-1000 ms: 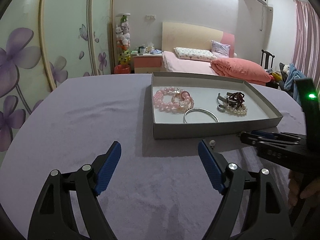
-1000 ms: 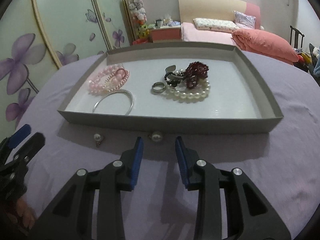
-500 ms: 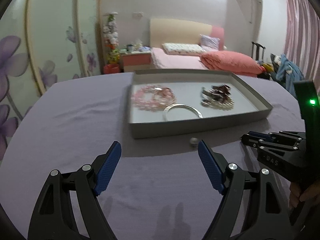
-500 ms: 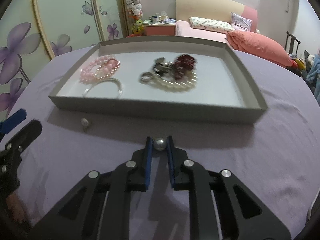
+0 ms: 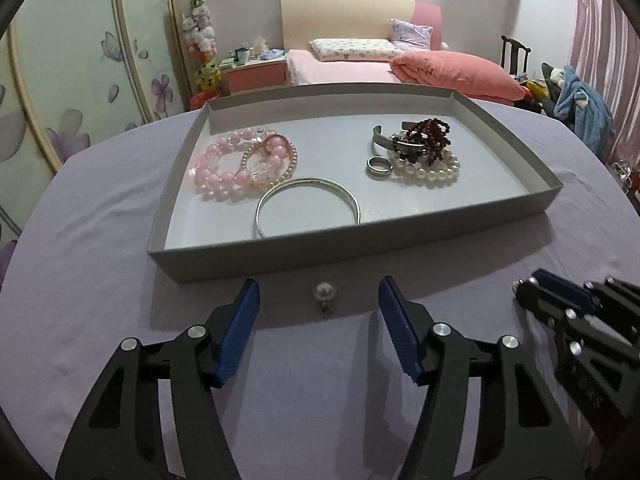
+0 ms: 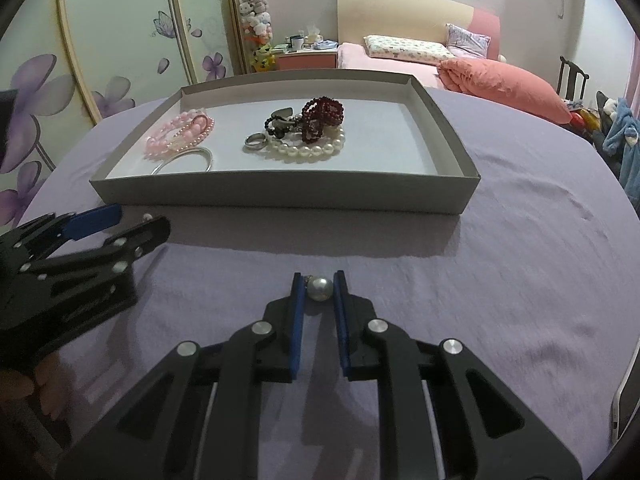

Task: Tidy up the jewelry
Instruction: 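Grasp a white pearl earring with the right tool while the left tool withdraws, then grasp the other white pearl earring with the left tool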

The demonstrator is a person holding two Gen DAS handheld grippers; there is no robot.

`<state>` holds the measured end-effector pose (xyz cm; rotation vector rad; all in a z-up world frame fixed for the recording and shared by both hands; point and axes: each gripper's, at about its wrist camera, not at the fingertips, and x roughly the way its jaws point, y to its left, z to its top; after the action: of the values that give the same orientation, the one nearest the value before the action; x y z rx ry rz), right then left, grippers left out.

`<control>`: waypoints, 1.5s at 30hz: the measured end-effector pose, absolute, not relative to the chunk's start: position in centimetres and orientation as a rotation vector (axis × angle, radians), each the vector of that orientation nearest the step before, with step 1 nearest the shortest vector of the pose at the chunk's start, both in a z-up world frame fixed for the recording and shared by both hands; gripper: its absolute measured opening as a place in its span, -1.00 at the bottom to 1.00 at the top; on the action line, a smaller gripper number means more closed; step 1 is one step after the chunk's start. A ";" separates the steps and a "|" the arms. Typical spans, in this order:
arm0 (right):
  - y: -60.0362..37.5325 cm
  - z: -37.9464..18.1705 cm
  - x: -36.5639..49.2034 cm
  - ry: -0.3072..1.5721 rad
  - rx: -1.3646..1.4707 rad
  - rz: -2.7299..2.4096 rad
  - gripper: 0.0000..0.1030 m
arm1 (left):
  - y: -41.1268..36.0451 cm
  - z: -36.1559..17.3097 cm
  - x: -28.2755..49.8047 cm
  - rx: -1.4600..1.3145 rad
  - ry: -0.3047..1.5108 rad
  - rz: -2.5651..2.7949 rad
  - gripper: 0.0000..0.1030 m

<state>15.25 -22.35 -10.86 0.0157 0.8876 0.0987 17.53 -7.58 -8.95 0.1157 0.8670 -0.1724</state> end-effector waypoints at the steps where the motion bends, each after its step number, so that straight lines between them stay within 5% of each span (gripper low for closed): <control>1: -22.4 -10.9 15.1 0.887 0.016 0.099 -0.70 | -7.7 -9.0 17.8 0.112 0.877 -0.172 0.11; 9: -21.8 -10.7 15.0 0.888 0.007 0.111 -0.70 | -6.5 -9.1 17.2 0.099 0.885 -0.146 -0.71; 29: -20.7 -10.8 14.5 0.889 0.006 0.170 -0.70 | -4.3 -8.6 14.4 0.052 0.869 -0.255 -0.71; 31: -20.8 -10.8 14.4 0.889 0.013 0.173 -0.70 | -4.0 -8.5 14.0 0.050 0.865 -0.268 -0.65; 34: -21.0 -10.8 14.4 0.889 0.026 0.180 -0.70 | -3.6 -8.4 13.3 0.072 0.842 -0.248 -0.22; 45: -21.1 -10.7 14.4 0.891 0.032 0.183 -0.70 | -4.7 -8.8 13.5 0.105 0.861 -0.237 -0.18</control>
<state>14.41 -21.13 -10.72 0.0321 0.8905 0.1832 13.46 -4.69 -8.78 0.1049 0.8615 -0.2371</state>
